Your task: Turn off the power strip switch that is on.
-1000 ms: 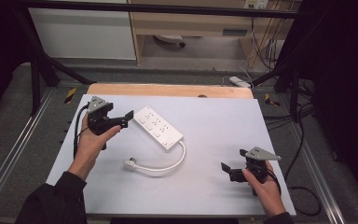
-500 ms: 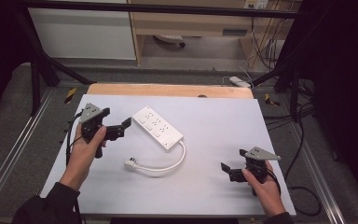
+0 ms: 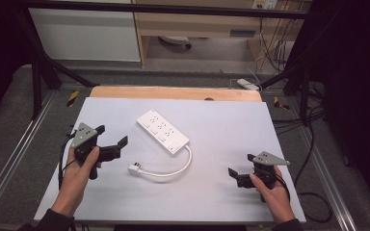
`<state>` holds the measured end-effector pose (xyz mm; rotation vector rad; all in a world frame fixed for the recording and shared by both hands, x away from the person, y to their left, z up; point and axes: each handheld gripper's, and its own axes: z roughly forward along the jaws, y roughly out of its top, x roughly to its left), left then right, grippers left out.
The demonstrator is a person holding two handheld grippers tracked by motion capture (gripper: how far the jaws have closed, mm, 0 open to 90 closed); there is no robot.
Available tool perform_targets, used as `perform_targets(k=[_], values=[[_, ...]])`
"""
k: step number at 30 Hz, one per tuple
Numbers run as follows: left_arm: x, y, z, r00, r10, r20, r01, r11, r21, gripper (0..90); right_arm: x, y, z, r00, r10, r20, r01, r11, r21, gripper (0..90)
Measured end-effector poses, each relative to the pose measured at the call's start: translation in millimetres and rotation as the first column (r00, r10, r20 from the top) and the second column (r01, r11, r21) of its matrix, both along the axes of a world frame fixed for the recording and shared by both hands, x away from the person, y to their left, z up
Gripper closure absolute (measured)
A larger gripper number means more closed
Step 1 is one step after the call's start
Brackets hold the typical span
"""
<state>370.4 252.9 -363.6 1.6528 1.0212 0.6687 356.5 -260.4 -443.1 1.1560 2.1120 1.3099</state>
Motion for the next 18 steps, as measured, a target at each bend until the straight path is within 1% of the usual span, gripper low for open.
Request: perform_targets(k=[2, 5, 8, 12, 16, 18], values=[[-5.4, 3.2, -3.8, 1.0, 0.004, -0.003, -0.004, 0.9999, -0.012, 5.7, -0.1, 0.1, 0.0, 1.0, 0.0, 0.0, 0.0, 1.0, 0.0, 2.1], [-13.9, 8.0, -9.8, 0.9999, 0.012, -0.006, -0.012, 0.9999, -0.002, 5.7, 0.0, 0.0, 0.1, 1.0, 0.001, 0.001, -0.001, 1.0, 0.0, 2.1], [-21.6, 14.1, -15.7, 0.9997, 0.018, -0.018, -0.018, 0.9998, -0.006, 5.7, -0.7, -0.7, 0.5, 1.0, -0.003, 0.003, 0.003, 1.0, 0.004, 2.1], [-31.0, 22.9, -21.8, 0.9994, 0.025, -0.026, -0.025, 0.9994, -0.024, 5.8, -0.5, -1.0, 0.5, 1.0, -0.005, 0.001, 0.005, 1.0, 0.006, 2.1], [-39.2, 26.9, -30.3, 0.9986, 0.014, -0.051, -0.014, 0.9999, -0.001, 5.9, 0.0, -0.6, -0.6, 1.0, -0.004, -0.001, 0.004, 1.0, -0.004, 2.1], [-43.1, 27.9, -34.5, 0.9985, 0.009, -0.054, -0.009, 1.0, 0.003, 6.0, -0.2, -0.2, -0.5, 1.0, -0.004, -0.002, 0.004, 1.0, -0.004, 2.1]])
